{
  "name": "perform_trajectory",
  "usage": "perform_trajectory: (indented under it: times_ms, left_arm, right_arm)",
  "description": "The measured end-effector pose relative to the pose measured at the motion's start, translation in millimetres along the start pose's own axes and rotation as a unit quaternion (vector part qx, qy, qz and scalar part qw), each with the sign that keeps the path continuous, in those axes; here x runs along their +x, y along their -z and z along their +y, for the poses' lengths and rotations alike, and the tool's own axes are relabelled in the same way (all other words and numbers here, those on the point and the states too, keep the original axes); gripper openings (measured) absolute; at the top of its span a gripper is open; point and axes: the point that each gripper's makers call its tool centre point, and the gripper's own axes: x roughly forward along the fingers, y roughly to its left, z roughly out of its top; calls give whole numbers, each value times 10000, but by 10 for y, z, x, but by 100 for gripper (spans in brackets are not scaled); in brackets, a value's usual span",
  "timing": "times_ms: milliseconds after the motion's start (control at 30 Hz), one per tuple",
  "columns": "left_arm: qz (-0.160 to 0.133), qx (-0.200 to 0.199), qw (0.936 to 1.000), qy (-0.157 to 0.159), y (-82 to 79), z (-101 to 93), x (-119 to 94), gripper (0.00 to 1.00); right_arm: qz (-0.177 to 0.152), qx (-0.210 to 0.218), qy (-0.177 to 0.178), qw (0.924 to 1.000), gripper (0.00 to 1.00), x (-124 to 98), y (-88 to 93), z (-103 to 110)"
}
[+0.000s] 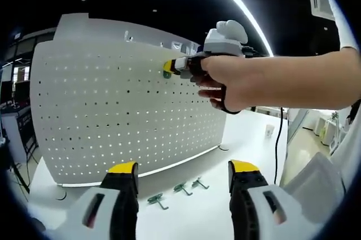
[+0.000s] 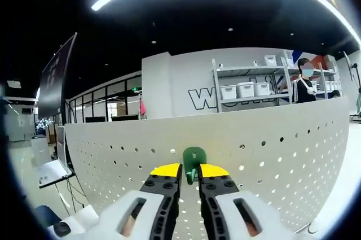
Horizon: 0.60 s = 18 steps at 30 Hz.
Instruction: Insert the hook assembly into the mounting plate slot until the hook locks in place.
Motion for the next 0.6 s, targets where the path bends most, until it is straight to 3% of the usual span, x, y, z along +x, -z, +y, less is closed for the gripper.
perform_trajectory:
  times_ms: [300, 400, 467, 600]
  left_arm:
    - [-58, -67, 10000, -25, -26, 54, -12, 68]
    - [-62, -58, 10000, -34, -34, 71, -15, 68]
    - [-22, 3, 10000, -42, -29, 79, -21, 68]
    - [-13, 22, 10000, -42, -26, 89, -35, 68]
  right_arm:
    - [-31, -128, -546, 9984, 29, -79, 49, 46]
    - [-12, -162, -1001, 9948, 34, -118, 94, 152]
    - [118, -227, -1021, 9944, 39, -143, 156, 122]
    - [-93, -229, -1341, 9907, 45, -227, 114, 134]
